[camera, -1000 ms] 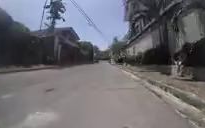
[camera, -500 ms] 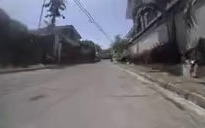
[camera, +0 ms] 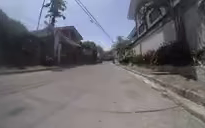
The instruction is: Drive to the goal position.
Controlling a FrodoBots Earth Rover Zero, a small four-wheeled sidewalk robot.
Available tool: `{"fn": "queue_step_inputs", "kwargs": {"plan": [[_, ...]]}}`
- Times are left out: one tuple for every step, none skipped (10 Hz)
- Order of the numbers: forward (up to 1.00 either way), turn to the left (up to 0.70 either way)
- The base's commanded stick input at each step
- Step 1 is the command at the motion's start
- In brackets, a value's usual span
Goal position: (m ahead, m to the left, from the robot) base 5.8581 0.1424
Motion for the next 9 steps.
{"fn": "queue_step_inputs", "kwargs": {"plan": [[1.00, 0.00], [1.00, 0.00], [1.00, 0.00], [1.00, 0.00], [1.00, 0.00], [1.00, 0.00], [1.00, 0.00], [1.00, 0.00], [1.00, 0.00]]}}
